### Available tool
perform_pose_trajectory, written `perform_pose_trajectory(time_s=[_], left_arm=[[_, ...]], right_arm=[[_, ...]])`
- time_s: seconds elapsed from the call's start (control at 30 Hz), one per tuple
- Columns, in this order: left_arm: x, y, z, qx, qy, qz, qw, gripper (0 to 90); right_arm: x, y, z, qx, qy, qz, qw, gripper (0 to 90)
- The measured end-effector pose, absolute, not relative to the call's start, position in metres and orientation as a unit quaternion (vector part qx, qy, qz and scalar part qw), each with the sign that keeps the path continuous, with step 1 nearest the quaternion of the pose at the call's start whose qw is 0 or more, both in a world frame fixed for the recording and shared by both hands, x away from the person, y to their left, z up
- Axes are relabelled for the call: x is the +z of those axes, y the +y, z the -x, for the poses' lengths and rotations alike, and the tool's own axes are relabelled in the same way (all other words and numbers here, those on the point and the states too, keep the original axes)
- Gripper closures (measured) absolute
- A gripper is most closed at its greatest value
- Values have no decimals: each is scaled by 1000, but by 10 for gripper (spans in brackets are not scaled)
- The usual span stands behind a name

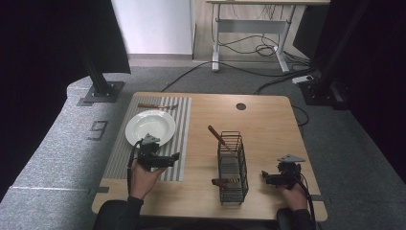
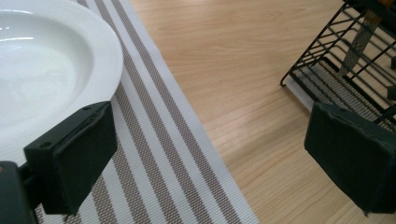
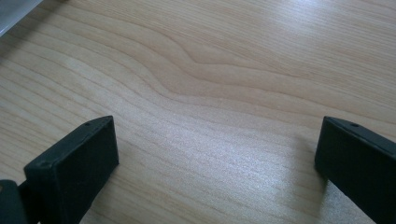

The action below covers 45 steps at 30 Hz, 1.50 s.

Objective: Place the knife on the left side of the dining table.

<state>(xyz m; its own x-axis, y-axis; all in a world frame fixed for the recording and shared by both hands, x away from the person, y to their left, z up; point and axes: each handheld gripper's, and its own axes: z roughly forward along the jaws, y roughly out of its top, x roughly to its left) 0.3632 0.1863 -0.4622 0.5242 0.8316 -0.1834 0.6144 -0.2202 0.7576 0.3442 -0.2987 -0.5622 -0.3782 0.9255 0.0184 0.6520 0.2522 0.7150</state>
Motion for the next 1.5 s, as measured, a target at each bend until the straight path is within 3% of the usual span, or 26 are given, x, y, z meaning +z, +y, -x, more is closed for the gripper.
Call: perform_pose_trajectory(time_s=[0.8,1.5], left_arm=[[-429,136,-373,144,424,-791,417,26],[-411,93,-384,139,411,-795,424,136]], right_arm=[[-562,-299,-344,327,763,-517,209,0],[-562,-299,-344,327,763,-517,209,0]])
